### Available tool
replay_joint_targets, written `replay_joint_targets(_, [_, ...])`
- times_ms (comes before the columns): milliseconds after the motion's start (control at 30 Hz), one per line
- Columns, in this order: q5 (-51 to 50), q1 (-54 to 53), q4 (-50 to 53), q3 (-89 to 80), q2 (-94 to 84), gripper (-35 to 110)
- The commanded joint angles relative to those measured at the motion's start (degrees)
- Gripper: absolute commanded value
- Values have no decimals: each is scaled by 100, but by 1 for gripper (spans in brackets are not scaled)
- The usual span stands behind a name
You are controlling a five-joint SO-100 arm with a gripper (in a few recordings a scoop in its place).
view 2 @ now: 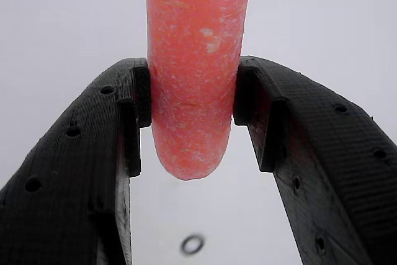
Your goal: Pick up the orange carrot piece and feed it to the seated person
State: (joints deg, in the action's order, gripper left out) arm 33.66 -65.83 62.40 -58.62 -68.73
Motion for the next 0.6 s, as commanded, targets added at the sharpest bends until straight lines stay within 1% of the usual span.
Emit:
replay_joint_targets(0, [105, 272, 35, 1178, -809, -2])
replay_joint_targets(433, [114, 2021, 35, 3296, -721, -2])
replay_joint_targets(567, [387, 2566, 35, 3990, -703, -2])
